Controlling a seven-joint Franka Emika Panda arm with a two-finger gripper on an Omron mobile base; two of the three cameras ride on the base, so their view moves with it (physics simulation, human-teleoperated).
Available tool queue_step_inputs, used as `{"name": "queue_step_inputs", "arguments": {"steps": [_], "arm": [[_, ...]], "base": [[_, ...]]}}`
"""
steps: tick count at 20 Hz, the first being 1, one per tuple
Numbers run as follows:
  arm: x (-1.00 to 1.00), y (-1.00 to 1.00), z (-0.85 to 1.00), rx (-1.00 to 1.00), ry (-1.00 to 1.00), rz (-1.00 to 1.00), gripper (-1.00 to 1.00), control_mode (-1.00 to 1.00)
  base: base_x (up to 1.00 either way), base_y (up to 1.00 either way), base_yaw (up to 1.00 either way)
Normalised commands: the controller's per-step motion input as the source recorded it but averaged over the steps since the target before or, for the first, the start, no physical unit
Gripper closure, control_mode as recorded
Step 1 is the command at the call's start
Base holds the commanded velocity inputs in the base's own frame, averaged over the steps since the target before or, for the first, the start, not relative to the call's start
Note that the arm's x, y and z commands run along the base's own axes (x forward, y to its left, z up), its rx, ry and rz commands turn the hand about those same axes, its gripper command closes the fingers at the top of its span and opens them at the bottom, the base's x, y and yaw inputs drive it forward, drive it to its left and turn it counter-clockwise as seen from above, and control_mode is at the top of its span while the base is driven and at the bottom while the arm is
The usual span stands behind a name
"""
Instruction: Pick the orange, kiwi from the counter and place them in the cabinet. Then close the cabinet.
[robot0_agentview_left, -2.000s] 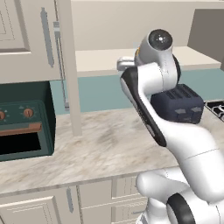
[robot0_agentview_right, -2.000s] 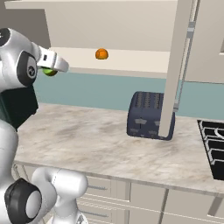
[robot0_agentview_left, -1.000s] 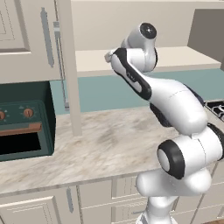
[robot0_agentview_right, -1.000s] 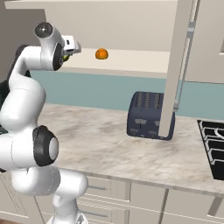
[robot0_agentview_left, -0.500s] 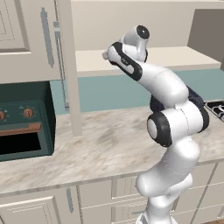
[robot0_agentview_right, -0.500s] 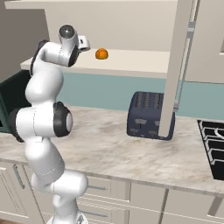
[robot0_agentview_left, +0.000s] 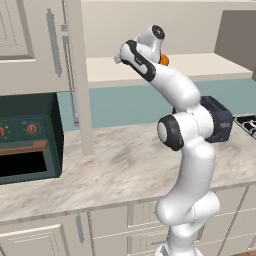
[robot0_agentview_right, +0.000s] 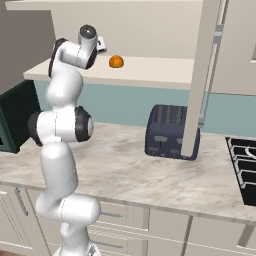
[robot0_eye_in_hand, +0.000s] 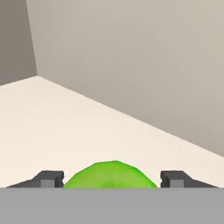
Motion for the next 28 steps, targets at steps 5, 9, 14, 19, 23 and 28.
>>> {"name": "queue_step_inputs", "arguments": {"steps": [5,9,14,19,23,28], "arm": [[0.13,0.0,0.0,-0.01,0.0,0.06,-1.0,-1.0],[-0.67,0.0,-0.05,-0.06,-0.04,0.0,-1.0,-1.0],[-1.0,-0.05,-0.47,-0.07,-0.15,-0.03,-1.0,-1.0],[-1.0,-0.62,-1.0,0.0,-0.35,0.0,-1.0,-1.0],[-1.0,-0.66,-0.59,0.02,-0.44,0.0,-1.0,-1.0],[-1.0,-0.1,0.3,0.02,-0.28,-0.02,-1.0,-1.0]], "base": [[0.0,0.0,0.0],[0.0,0.0,0.0],[0.0,0.0,0.0],[0.0,0.0,0.0],[0.0,0.0,0.0],[0.0,0.0,0.0]]}}
